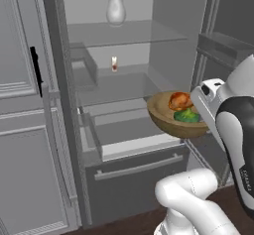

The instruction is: Pick the chicken drumstick and broccoli from their plates and place them in the bowl. Then put the bowl in the fridge.

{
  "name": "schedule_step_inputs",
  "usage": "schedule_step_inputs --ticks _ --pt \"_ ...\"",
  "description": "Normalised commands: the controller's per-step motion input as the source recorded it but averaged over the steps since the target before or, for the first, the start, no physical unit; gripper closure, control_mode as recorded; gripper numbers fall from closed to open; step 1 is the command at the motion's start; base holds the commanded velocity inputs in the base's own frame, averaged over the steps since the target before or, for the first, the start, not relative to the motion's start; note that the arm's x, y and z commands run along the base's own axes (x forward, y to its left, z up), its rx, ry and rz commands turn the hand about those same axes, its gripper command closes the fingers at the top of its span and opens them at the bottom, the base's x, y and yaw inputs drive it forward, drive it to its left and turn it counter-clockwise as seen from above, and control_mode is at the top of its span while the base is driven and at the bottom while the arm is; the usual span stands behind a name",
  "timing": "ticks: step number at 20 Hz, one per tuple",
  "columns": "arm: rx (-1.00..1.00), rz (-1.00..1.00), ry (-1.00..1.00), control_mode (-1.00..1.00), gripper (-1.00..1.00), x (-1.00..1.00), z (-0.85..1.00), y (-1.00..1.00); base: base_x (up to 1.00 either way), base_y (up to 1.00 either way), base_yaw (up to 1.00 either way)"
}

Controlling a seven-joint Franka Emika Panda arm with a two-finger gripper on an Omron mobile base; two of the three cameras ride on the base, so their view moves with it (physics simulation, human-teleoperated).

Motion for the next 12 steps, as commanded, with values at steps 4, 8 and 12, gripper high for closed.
schedule_step_inputs --ticks 4,8,12 --pt "0.0 0.0 0.0 1.0 1.0 0.0 0.0 0.0 0.79 0.49 0.0" --pt "0.0 0.0 0.0 1.0 1.0 0.0 0.0 0.0 0.65 0.21 0.01" --pt "0.0 0.0 0.0 1.0 1.0 0.0 0.0 0.0 0.56 -0.09 0.06"
